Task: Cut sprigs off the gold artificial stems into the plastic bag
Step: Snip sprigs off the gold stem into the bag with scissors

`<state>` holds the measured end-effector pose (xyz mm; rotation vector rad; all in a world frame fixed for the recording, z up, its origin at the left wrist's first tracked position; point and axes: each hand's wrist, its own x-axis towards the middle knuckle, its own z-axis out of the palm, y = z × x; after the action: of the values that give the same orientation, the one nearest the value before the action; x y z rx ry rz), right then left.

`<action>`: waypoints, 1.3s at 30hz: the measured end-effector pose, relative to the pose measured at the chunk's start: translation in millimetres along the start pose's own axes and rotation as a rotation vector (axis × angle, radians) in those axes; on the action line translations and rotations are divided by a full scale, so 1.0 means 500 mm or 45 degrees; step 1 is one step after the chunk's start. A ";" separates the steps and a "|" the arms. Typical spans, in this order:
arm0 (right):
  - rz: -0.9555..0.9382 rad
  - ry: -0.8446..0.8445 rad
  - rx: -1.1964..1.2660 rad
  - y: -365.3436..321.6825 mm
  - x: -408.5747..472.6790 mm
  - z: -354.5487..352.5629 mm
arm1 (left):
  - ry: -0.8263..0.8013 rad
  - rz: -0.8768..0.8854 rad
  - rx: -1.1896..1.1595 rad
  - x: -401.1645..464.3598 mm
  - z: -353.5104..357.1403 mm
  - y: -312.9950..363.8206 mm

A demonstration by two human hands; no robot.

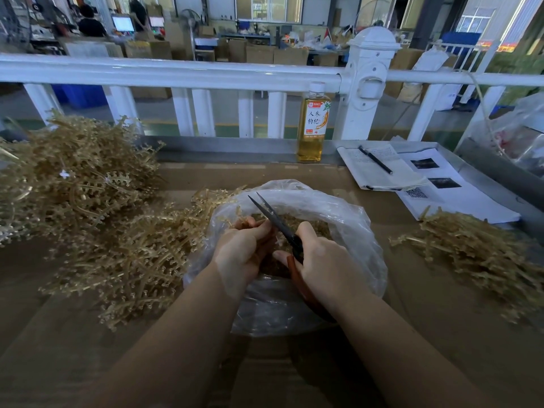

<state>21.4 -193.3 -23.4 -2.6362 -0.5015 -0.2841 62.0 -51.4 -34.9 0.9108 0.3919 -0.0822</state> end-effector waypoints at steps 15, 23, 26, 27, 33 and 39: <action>0.036 0.034 -0.011 -0.002 0.004 0.000 | 0.027 0.069 0.147 -0.001 0.003 -0.008; 0.019 0.042 -0.004 -0.002 0.002 0.000 | 0.043 0.049 0.156 -0.004 0.005 -0.008; 0.019 0.033 0.005 -0.002 0.005 0.000 | 0.032 0.043 0.170 -0.007 0.004 -0.006; 0.021 0.030 0.006 -0.001 0.005 0.000 | 0.025 0.040 0.173 -0.007 0.004 -0.006; 0.016 0.026 -0.012 0.003 0.007 0.004 | 0.018 0.043 0.150 -0.005 0.007 -0.005; 0.039 0.003 0.005 0.005 0.011 0.008 | 0.046 0.066 0.134 -0.002 0.007 -0.007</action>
<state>27.7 -192.0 -26.3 -2.6374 -0.4599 -0.2760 61.2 -56.3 -35.3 1.0265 0.4000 -0.0393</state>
